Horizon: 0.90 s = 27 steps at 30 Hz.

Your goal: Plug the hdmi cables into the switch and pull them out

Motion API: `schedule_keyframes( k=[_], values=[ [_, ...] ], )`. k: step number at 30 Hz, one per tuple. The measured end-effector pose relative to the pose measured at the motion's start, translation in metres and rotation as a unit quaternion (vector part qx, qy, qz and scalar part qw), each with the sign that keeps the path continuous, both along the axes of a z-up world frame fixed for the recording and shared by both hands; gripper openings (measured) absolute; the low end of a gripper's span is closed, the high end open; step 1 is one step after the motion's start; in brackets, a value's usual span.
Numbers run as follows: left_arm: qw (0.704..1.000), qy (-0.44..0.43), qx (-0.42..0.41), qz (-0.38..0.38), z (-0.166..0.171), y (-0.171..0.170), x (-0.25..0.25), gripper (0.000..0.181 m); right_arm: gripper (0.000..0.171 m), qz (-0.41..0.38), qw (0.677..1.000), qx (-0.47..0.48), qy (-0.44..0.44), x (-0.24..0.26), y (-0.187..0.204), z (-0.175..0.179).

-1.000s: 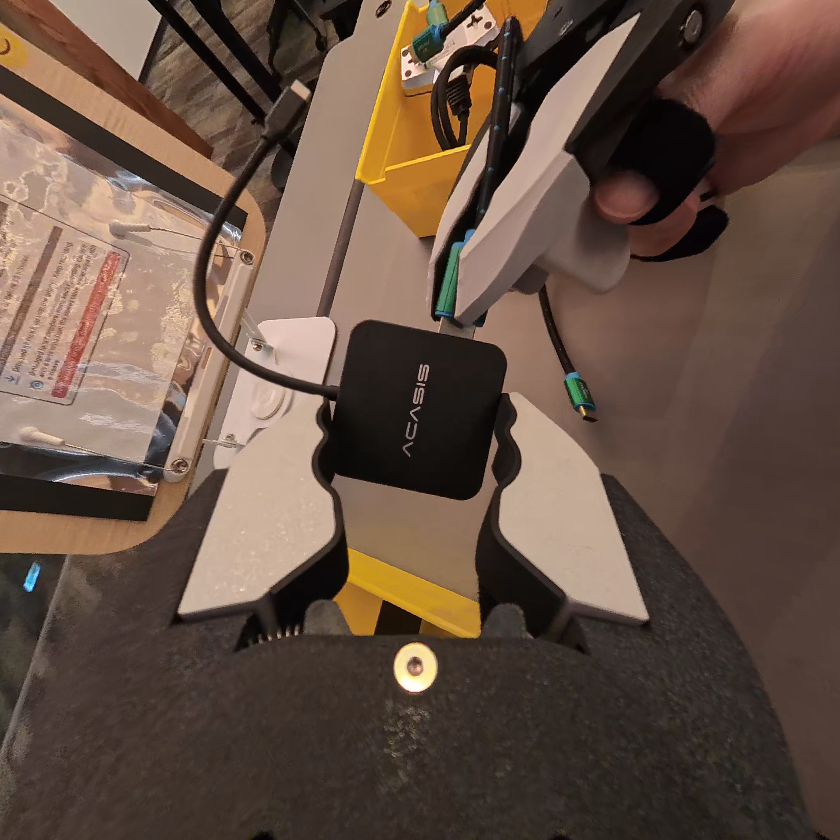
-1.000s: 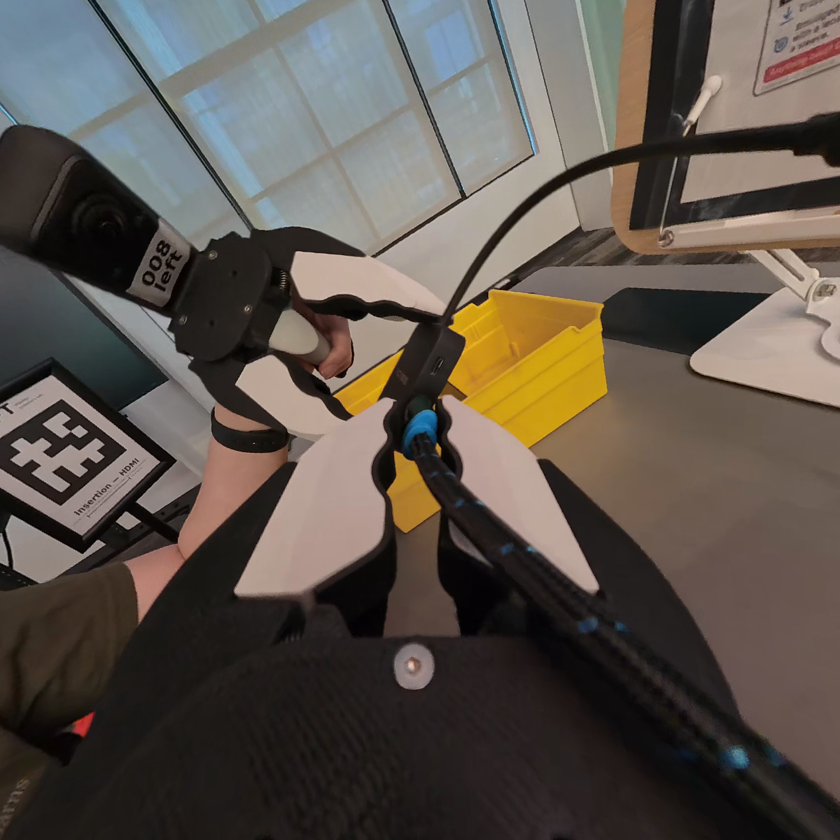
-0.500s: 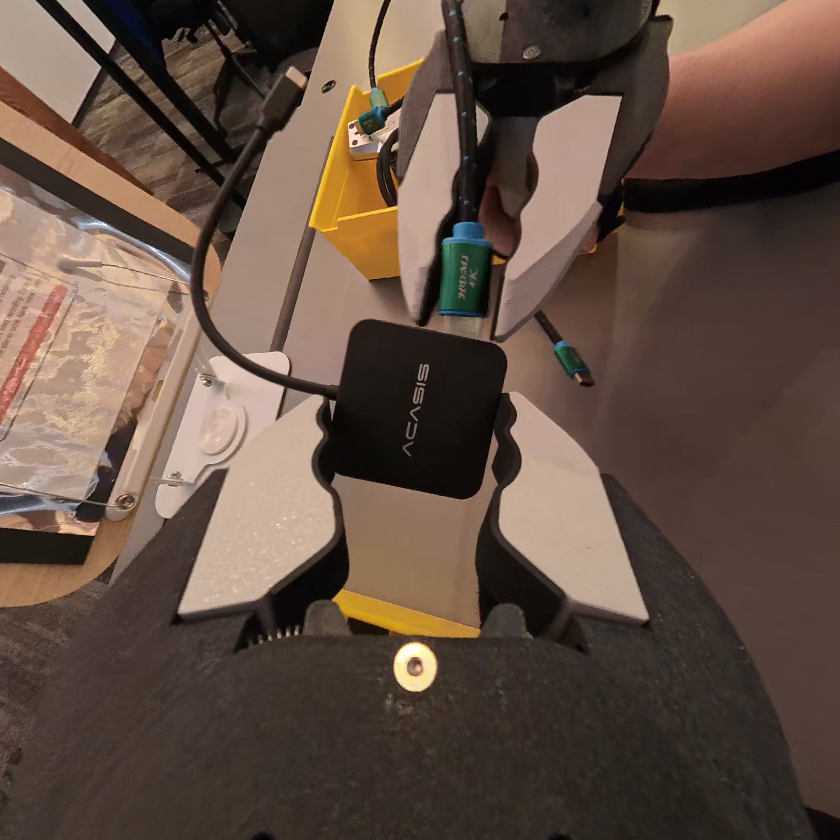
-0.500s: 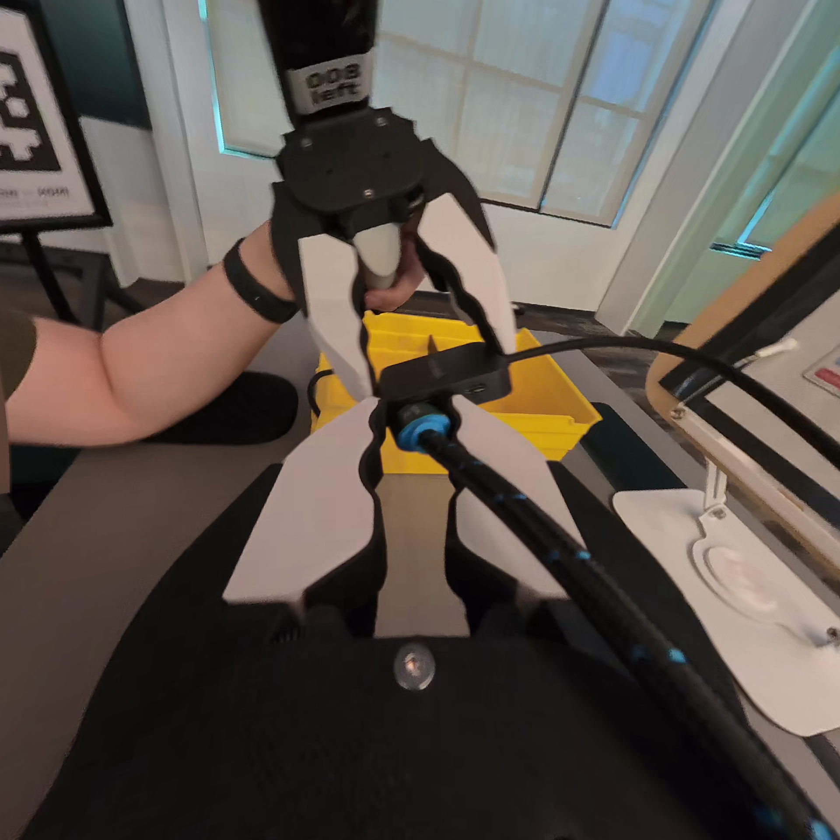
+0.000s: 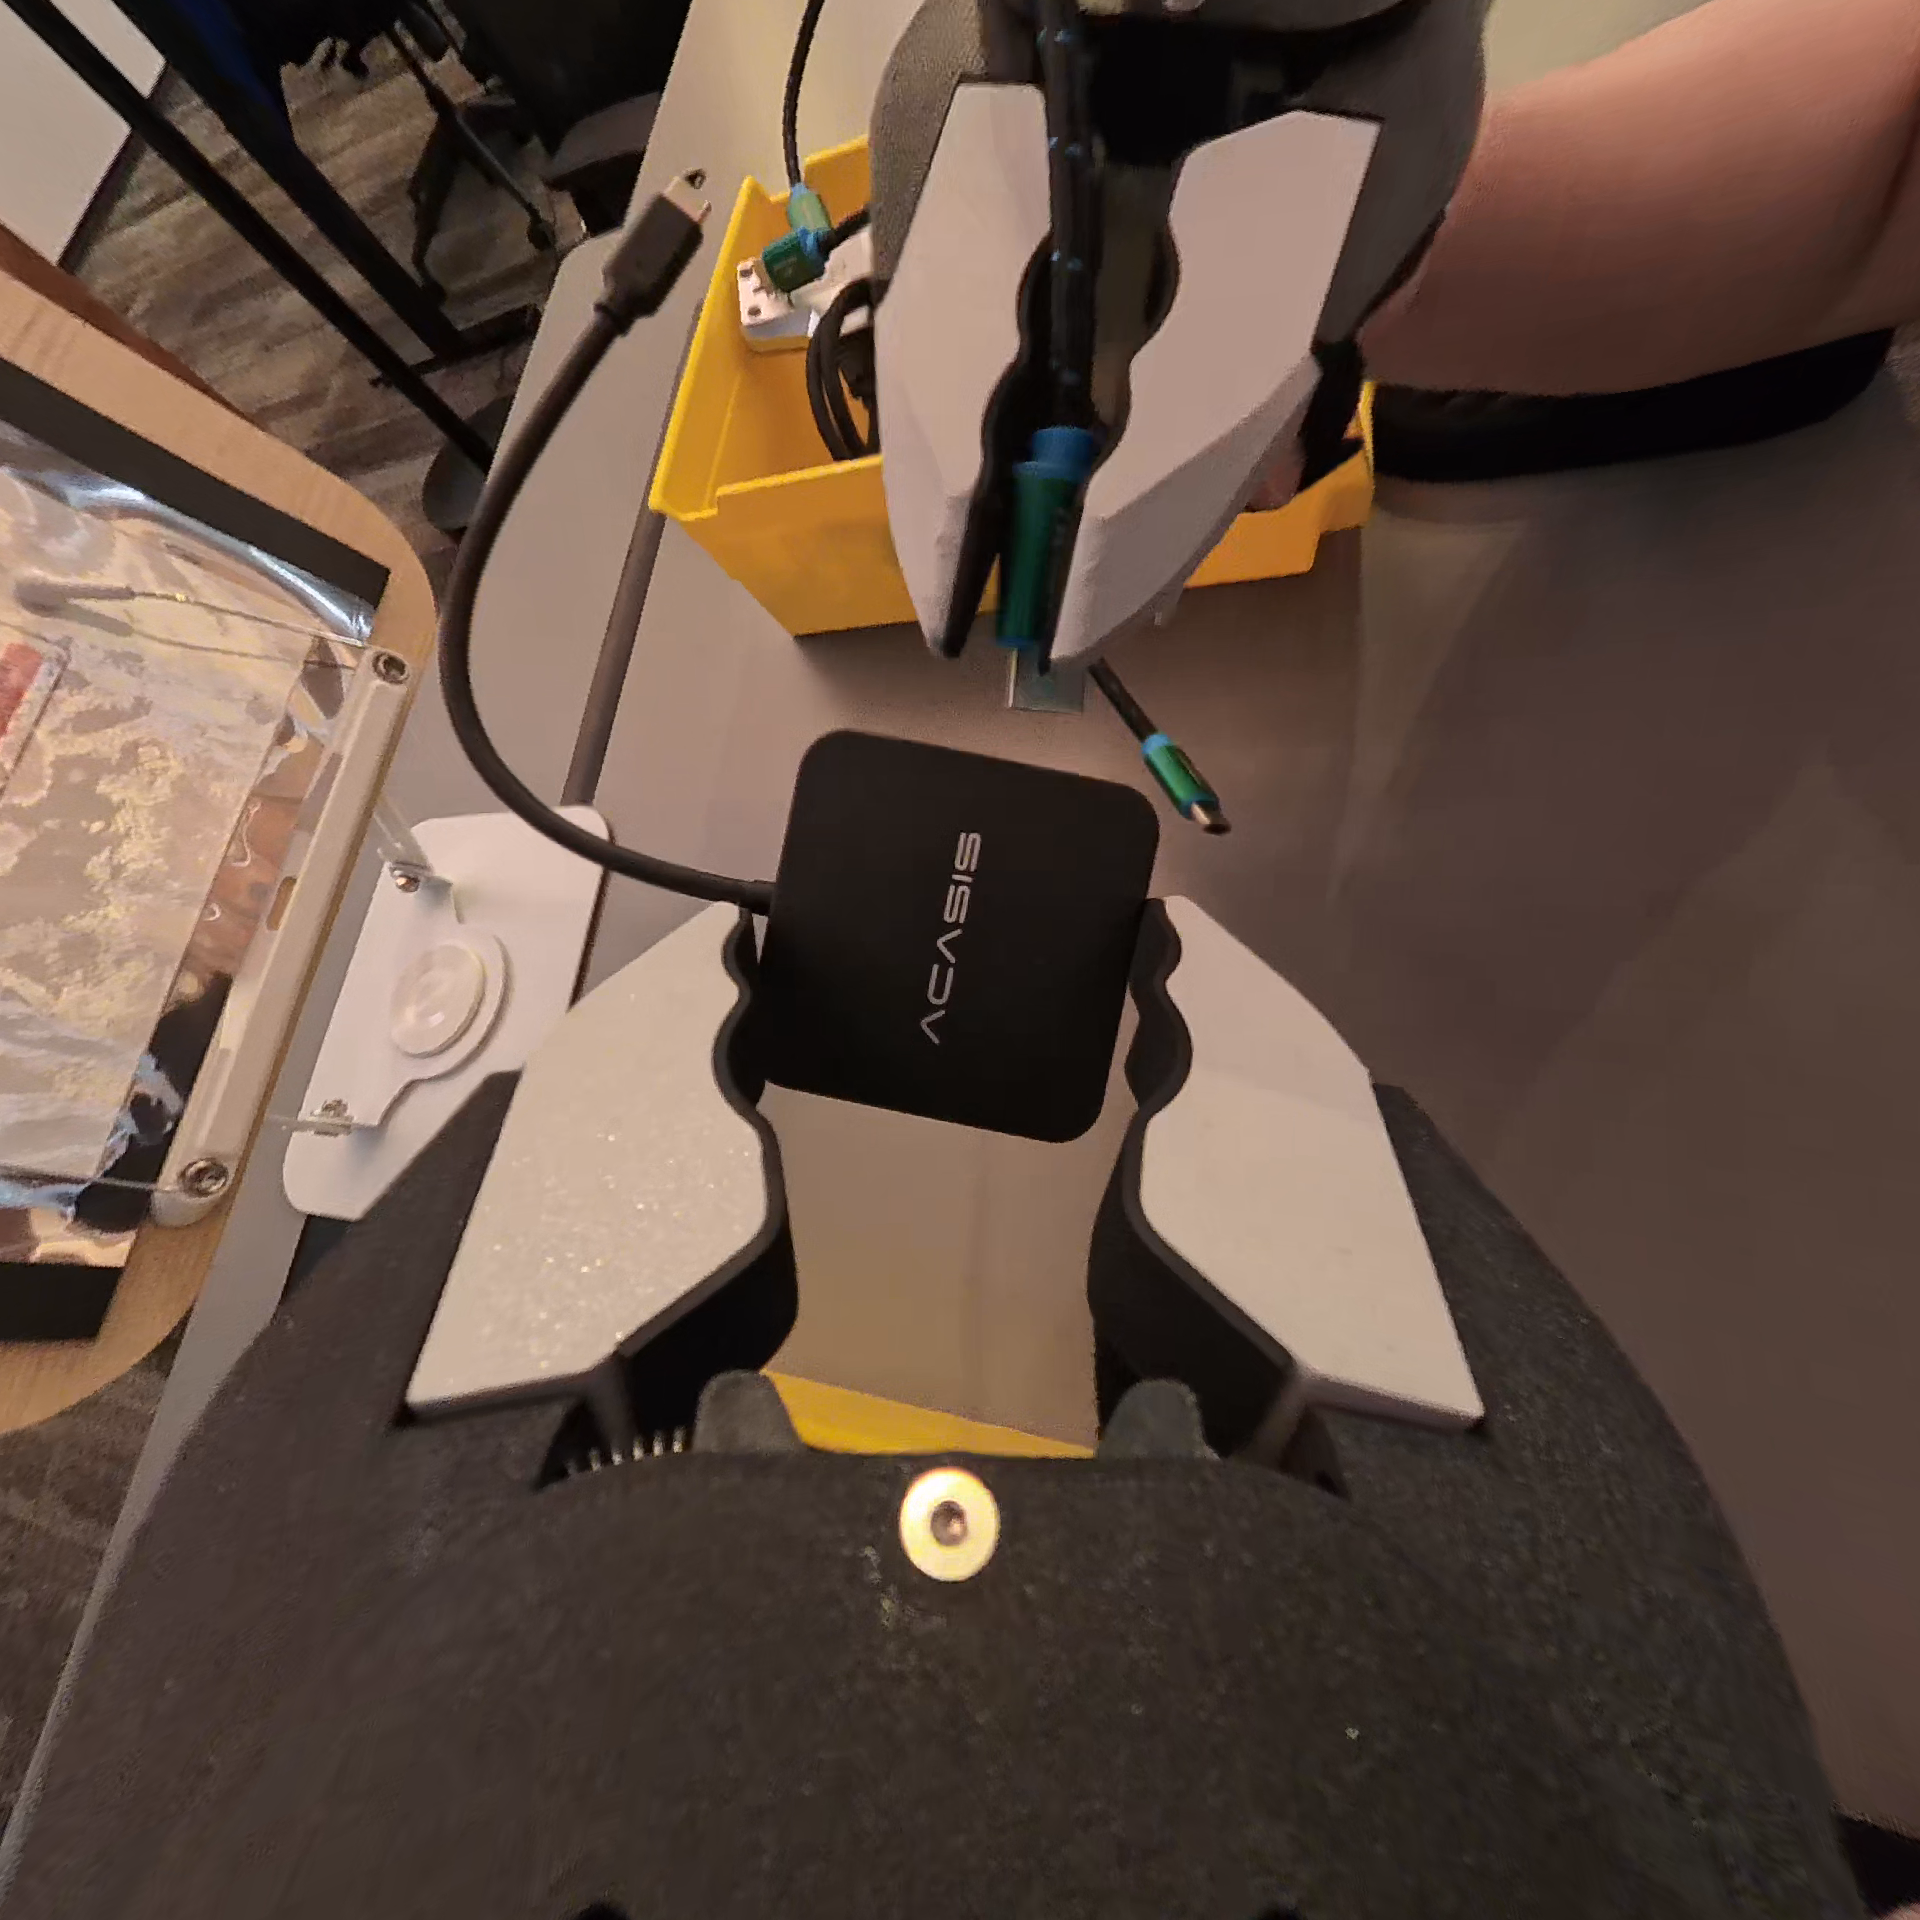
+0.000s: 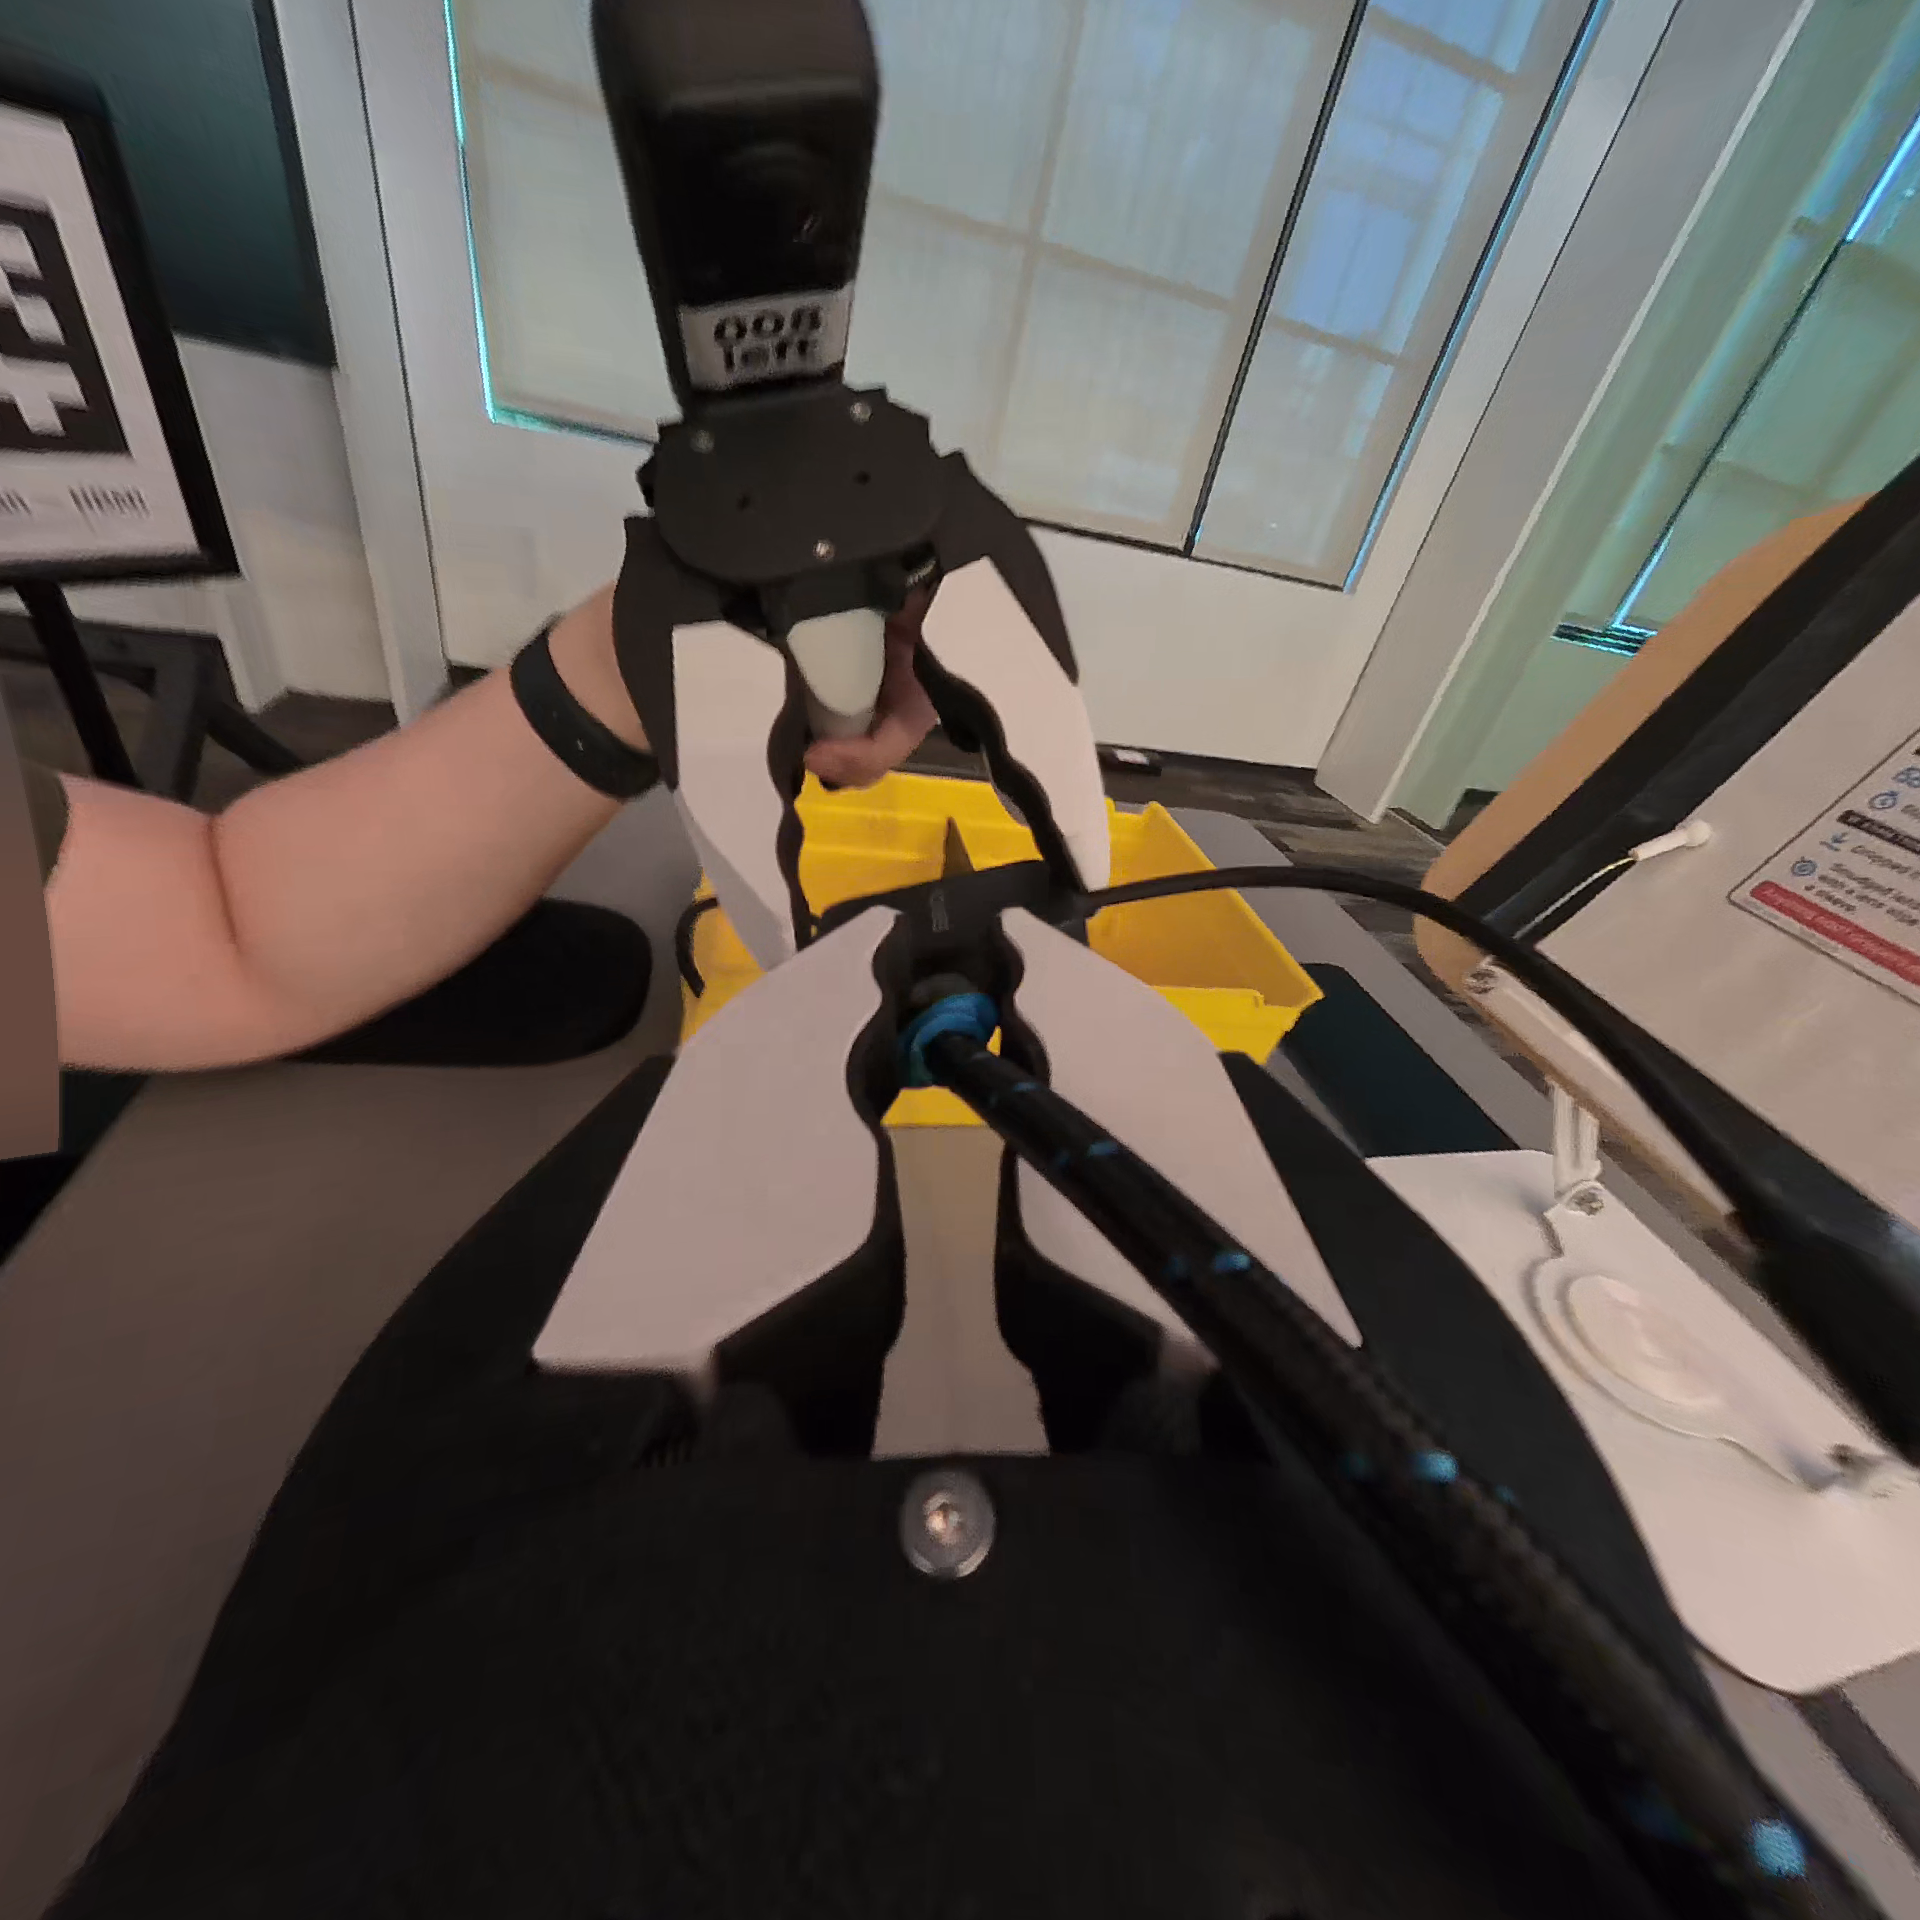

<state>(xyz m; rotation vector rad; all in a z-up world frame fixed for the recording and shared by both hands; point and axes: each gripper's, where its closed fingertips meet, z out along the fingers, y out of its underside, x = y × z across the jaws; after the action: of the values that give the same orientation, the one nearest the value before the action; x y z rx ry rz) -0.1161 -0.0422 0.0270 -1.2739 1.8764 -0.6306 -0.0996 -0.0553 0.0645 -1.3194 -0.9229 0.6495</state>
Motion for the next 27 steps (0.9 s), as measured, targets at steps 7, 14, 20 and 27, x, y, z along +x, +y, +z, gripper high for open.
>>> schedule_keyframes(
  k=[7,14,20,27],
  values=[
    [0.998,-0.062,0.007,-0.004,0.016,-0.002,0.015,0.069,0.013,-0.005,0.989,-0.053,0.138,0.010,0.007,0.019],
    [0.995,-0.103,0.008,0.012,0.025,0.002,0.026,0.069,0.011,-0.038,0.976,-0.051,0.208,0.024,0.013,0.029],
    [0.996,-0.087,0.012,0.029,0.020,0.007,0.027,0.069,0.011,-0.073,0.983,-0.028,0.164,0.025,0.017,0.023],
    [0.993,-0.116,-0.009,0.024,0.029,0.007,0.027,0.069,0.011,-0.056,0.980,-0.045,0.188,0.022,0.013,0.027]
  ],
)
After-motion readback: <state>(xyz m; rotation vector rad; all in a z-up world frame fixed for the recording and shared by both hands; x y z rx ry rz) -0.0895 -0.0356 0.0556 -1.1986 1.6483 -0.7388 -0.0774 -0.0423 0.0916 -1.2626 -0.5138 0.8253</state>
